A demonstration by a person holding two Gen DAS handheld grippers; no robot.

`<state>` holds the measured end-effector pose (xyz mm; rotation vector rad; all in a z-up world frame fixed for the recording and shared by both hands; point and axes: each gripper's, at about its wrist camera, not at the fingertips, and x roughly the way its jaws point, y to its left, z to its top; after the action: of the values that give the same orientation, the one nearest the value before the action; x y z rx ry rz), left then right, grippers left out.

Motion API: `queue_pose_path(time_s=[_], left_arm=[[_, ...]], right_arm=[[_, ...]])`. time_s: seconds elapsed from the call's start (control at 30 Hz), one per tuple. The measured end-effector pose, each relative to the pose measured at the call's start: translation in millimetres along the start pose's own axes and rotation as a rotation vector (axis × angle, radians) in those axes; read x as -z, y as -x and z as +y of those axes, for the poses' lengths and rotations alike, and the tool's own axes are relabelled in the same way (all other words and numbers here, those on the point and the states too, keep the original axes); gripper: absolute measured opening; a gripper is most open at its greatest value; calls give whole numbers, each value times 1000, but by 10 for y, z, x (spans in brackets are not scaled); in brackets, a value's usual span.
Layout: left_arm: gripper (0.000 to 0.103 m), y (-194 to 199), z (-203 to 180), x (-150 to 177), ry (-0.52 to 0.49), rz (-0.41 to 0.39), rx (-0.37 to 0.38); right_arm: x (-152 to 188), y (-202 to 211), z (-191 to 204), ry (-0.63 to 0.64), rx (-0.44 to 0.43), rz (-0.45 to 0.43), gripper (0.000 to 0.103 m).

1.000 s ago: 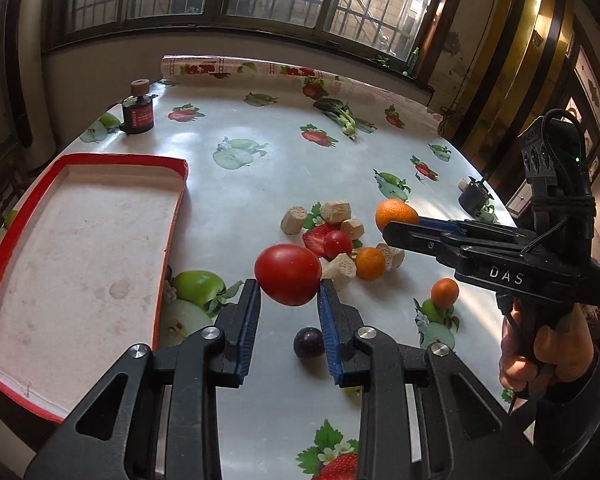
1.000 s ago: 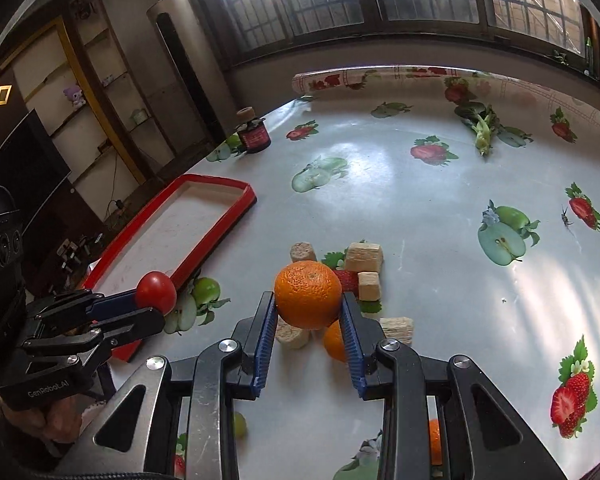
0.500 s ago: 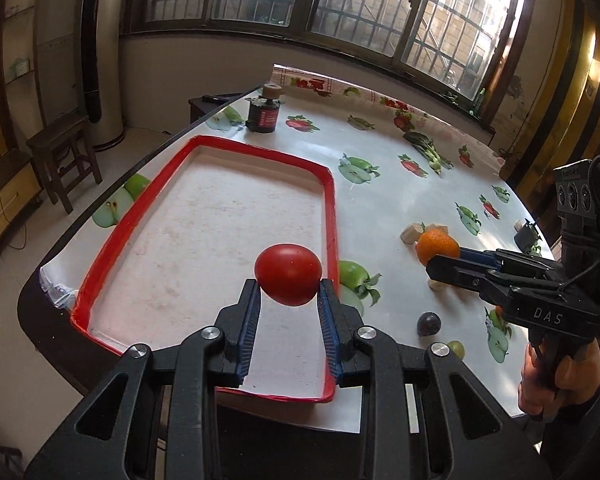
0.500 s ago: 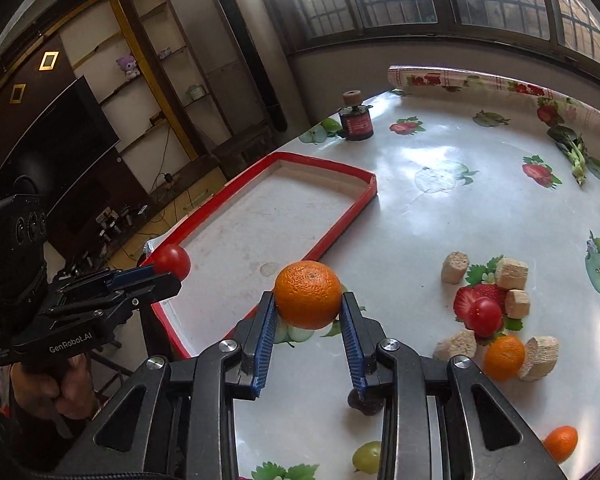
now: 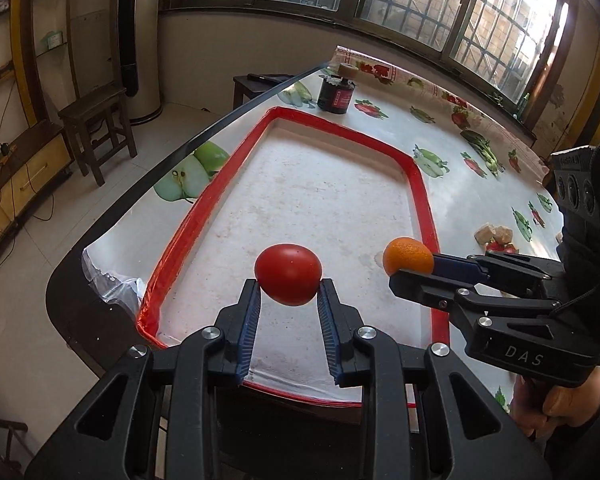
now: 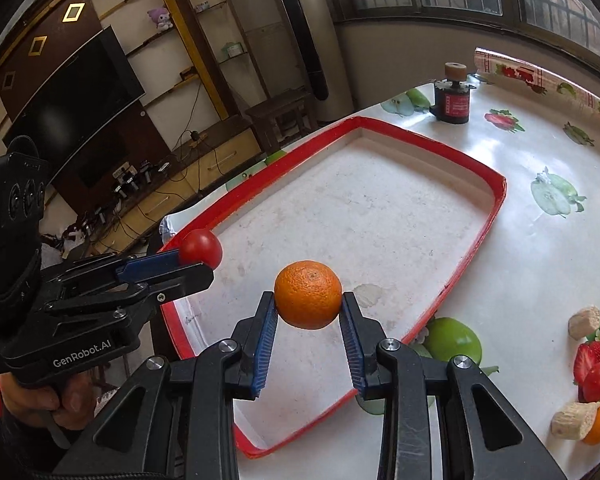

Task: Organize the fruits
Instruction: 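Carry the tomato and orange in both grippers over the red-rimmed tray, then open both grippers to drop the tomato and orange into the tray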

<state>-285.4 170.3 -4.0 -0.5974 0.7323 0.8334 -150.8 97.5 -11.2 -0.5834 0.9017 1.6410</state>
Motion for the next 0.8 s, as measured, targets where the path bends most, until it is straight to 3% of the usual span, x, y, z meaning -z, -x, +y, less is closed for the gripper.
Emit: queue_pose_path(time_s=[0.37, 0.4, 0.43, 0.47, 0.5, 0.53, 0.8], left_arm=[[27, -203, 37, 85, -32, 56, -49], [28, -200, 33, 86, -34, 57, -53], [30, -195, 35, 82, -33, 57, -55], [40, -179, 39, 80, -28, 55, -61], [46, -156, 52, 76, -23, 47, -67], [54, -128, 58, 77, -19, 39, -73], [54, 35, -9, 105, -27, 9, -67]], right_arm=[[10, -364, 1, 39, 49, 73, 37], [11, -364, -3, 39, 48, 74, 41], [10, -354, -7, 37, 45, 71, 54], [12, -331, -12, 35, 47, 62, 65], [9, -298, -11, 36, 49, 48, 67], [9, -260, -7, 37, 47, 35, 67], [108, 166, -68, 12, 26, -38, 67]])
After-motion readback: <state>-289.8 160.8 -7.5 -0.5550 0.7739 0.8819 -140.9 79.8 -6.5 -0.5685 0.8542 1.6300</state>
